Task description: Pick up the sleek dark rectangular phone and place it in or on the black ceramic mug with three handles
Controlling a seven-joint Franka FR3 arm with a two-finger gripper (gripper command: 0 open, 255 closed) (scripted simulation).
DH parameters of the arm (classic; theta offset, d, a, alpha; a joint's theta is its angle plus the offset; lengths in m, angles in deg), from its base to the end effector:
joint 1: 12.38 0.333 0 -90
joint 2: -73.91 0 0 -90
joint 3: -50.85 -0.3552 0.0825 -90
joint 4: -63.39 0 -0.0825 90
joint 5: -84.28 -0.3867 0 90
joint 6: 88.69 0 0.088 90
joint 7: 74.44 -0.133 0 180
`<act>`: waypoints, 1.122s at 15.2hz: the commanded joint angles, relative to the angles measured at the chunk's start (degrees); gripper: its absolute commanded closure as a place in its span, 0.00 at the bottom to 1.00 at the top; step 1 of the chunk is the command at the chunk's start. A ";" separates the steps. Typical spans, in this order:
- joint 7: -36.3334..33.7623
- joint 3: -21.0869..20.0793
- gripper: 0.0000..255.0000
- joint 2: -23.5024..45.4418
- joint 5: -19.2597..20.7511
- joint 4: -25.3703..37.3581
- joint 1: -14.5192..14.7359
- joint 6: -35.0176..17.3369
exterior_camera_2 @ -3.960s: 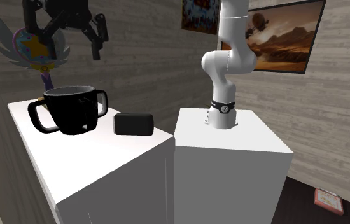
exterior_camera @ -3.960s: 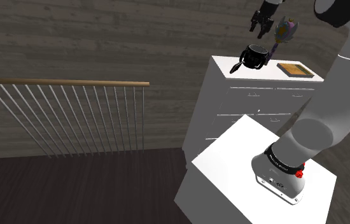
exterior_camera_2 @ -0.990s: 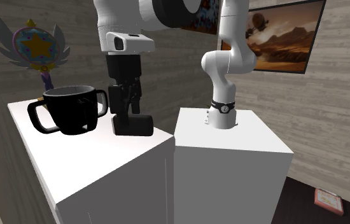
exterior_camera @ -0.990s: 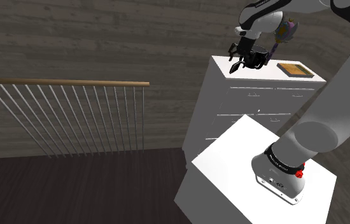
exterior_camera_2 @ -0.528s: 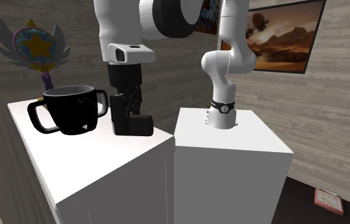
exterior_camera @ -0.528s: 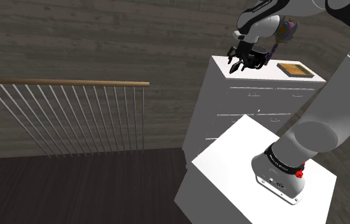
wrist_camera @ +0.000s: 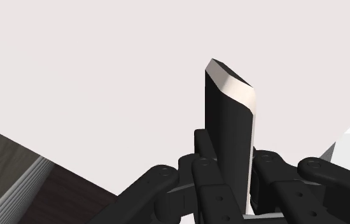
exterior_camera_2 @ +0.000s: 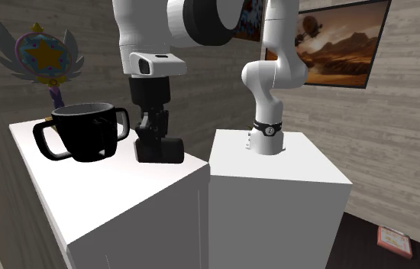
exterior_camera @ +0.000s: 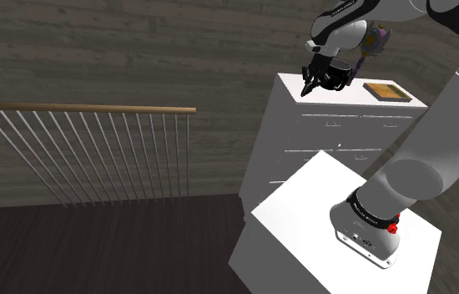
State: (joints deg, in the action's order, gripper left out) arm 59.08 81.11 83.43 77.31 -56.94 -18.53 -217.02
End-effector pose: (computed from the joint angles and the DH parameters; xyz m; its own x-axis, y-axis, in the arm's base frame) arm 0.4690 -0.3310 0.3624 -0.0544 0.9985 0.0096 0.9985 0.0543 0.0070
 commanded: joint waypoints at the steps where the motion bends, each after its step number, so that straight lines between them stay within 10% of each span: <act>1: 0.00 0.00 1.00 0.00 0.00 0.00 0.00 0.00; 17: -2.27 0.52 1.00 -4.49 3.19 3.94 0.62 7.71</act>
State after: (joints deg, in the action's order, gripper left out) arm 56.90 81.58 79.22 80.30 -53.42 -17.90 -210.01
